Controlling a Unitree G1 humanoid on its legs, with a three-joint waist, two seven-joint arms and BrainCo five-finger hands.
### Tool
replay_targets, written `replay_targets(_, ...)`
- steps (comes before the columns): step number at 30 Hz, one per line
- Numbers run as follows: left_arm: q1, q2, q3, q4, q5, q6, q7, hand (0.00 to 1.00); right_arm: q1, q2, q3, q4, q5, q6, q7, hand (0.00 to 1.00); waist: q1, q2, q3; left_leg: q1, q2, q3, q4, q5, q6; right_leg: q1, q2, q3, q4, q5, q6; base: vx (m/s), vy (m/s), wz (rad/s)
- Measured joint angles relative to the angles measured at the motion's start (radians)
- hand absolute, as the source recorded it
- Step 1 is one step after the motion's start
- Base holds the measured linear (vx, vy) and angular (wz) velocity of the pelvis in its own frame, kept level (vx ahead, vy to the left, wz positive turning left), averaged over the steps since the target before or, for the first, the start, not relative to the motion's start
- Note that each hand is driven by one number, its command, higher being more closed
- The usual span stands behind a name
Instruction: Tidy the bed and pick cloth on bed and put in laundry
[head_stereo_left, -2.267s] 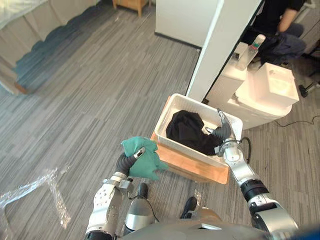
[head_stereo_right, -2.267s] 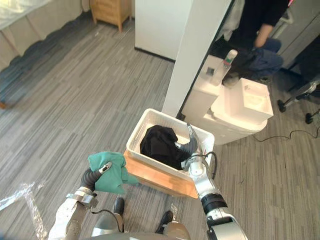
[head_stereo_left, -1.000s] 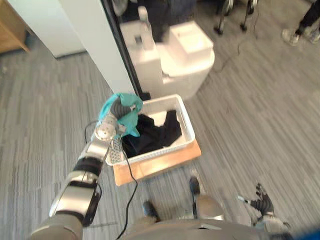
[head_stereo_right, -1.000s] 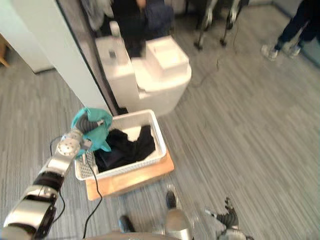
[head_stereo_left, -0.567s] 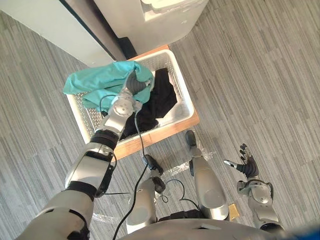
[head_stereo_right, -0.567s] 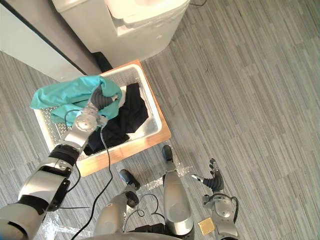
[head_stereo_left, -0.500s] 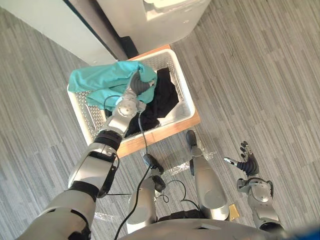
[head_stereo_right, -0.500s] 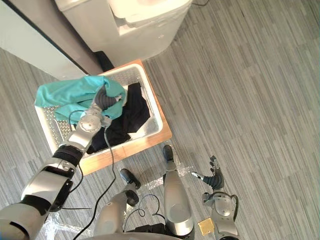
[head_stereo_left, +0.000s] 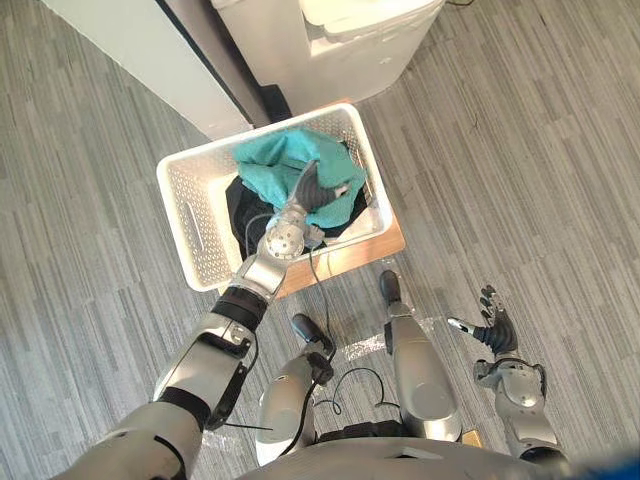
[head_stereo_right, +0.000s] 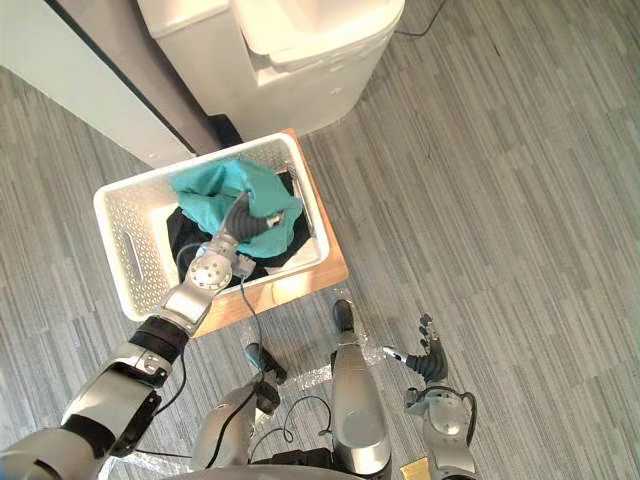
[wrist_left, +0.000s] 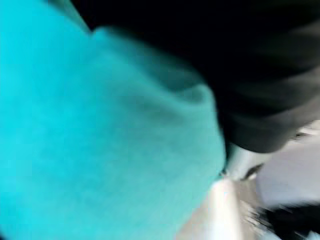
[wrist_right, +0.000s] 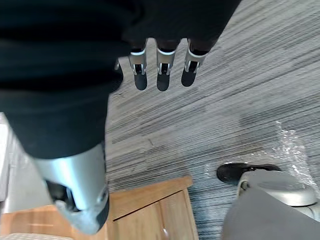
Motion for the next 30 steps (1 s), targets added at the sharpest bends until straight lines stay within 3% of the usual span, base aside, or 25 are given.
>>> replay_targets(8,-0.023,0.014,0.094,0.034,-0.030,0.015,0.082,0.00,-0.003,0.008,0.001,0.014,0.004,0.001,0.002,0.00,0.005,-0.003,-0.003,-0.016,0.000,-0.014,0.000,0.002,0.002,0.002,-0.005,-0.012,-0.020,0.019,0.017,0.05,0.012,0.06)
replay_targets(16,-0.021,0.029,0.123,0.014,-0.038,0.016,0.067,0.00,0.018,0.031,0.000,0.037,0.008,0.002,0.017,0.00,0.000,-0.008,-0.079,-0.007,-0.001,-0.061,0.006,0.002,0.003,0.056,-0.016,-0.054,-0.053,0.023,0.022,0.00,-0.007,0.16)
replay_targets(19,0.011,0.080,0.147,-0.065,-0.038,0.028,0.010,0.00,0.018,0.036,0.000,0.063,-0.002,0.005,0.026,0.00,0.002,-0.006,-0.094,0.025,-0.005,-0.077,0.007,0.001,0.004,0.106,-0.020,-0.065,-0.073,0.024,0.020,-0.01,-0.005,0.17)
replay_targets(24,0.152,0.147,0.154,-0.188,-0.078,0.086,-0.204,0.00,0.068,0.033,-0.048,0.113,-0.068,0.039,0.055,0.00,-0.001,0.020,-0.191,0.099,-0.021,-0.116,-0.019,0.001,0.005,0.219,-0.025,-0.114,-0.131,0.029,0.016,0.00,0.009,0.21)
replay_targets(30,0.346,0.147,0.221,-0.335,-0.192,0.090,-0.294,0.00,0.104,0.039,-0.065,0.134,-0.128,0.059,0.086,0.00,0.004,0.034,-0.251,0.175,-0.050,-0.148,-0.078,0.019,0.009,0.316,-0.035,-0.154,-0.185,0.035,0.017,0.01,0.019,0.18)
